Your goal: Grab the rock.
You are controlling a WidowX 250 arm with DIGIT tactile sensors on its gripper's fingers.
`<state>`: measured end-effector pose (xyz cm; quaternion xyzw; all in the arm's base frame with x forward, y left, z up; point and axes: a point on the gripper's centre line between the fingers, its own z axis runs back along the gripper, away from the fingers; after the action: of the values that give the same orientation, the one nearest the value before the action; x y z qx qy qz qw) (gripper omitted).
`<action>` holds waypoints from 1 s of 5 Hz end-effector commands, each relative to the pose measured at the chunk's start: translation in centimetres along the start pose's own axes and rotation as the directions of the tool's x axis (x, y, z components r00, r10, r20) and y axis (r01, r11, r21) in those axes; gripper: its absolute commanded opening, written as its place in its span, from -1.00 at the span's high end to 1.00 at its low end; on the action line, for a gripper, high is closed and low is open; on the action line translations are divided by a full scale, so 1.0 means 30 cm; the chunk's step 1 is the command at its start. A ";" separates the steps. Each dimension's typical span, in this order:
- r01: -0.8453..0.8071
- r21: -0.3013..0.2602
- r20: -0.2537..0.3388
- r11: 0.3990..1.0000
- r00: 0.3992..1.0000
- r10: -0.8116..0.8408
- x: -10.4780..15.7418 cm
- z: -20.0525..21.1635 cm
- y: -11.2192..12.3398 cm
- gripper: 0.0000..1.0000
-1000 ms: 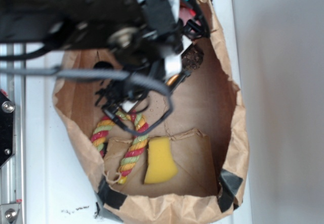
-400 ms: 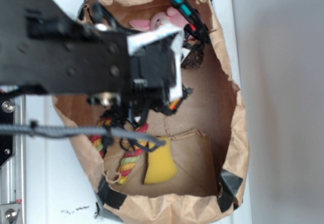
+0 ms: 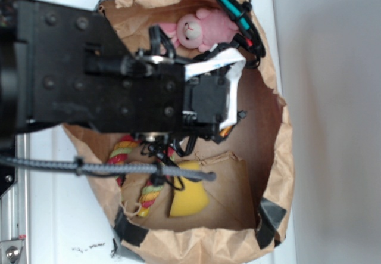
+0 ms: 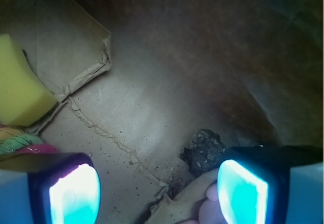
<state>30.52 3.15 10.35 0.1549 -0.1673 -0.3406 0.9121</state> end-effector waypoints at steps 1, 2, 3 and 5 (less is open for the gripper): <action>0.065 -0.117 0.020 0.991 0.998 -0.063 0.012 0.005 0.085 -1.00; 0.153 -0.232 0.062 0.961 0.988 -0.142 -0.016 0.037 0.074 -1.00; 0.240 -0.236 0.103 0.942 0.970 -0.221 -0.048 0.086 0.029 -1.00; 0.338 -0.169 0.114 0.926 0.940 -0.322 -0.065 0.047 0.004 -1.00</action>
<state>28.25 4.55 9.89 0.0593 -0.1267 -0.5052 0.8516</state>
